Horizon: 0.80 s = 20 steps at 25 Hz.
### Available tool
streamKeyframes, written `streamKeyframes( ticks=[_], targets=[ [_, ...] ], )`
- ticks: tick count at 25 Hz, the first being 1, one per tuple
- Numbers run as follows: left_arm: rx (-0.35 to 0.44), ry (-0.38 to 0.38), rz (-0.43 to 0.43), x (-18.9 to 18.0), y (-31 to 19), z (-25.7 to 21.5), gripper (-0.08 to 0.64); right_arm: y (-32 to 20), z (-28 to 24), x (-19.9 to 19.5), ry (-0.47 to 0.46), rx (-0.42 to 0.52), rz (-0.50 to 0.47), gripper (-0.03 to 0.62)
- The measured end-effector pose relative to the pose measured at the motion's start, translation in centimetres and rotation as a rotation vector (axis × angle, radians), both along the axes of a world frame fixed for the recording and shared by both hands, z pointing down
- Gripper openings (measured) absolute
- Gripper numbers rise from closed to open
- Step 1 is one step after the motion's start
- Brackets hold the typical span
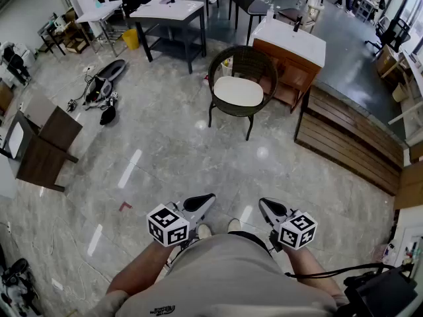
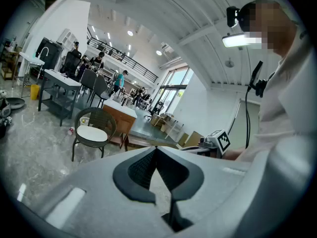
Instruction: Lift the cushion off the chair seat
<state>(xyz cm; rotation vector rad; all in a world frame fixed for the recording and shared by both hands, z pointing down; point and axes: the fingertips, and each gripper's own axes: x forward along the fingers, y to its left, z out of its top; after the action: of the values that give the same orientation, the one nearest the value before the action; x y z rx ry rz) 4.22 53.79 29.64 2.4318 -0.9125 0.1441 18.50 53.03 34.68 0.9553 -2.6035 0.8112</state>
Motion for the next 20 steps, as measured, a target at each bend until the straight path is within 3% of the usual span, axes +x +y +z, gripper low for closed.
streamKeyframes(
  ticks=[11,15,20],
  targets=[
    [-0.01,-0.017,0.002,7.3,-3.5,0.1,0.008,-3.3,1.2,7.8,-0.024,-0.004,0.02,0.012],
    [-0.018,-0.035,-0.024,8.5,-4.7,0.5,0.008,-4.8,3.3,9.5,-0.095,-0.078,0.053,0.014],
    [-0.029,-0.034,-0.044,8.4,-6.5,0.7,0.008,-7.6,3.8,9.1,-0.18,-0.102,0.064,0.017]
  ],
)
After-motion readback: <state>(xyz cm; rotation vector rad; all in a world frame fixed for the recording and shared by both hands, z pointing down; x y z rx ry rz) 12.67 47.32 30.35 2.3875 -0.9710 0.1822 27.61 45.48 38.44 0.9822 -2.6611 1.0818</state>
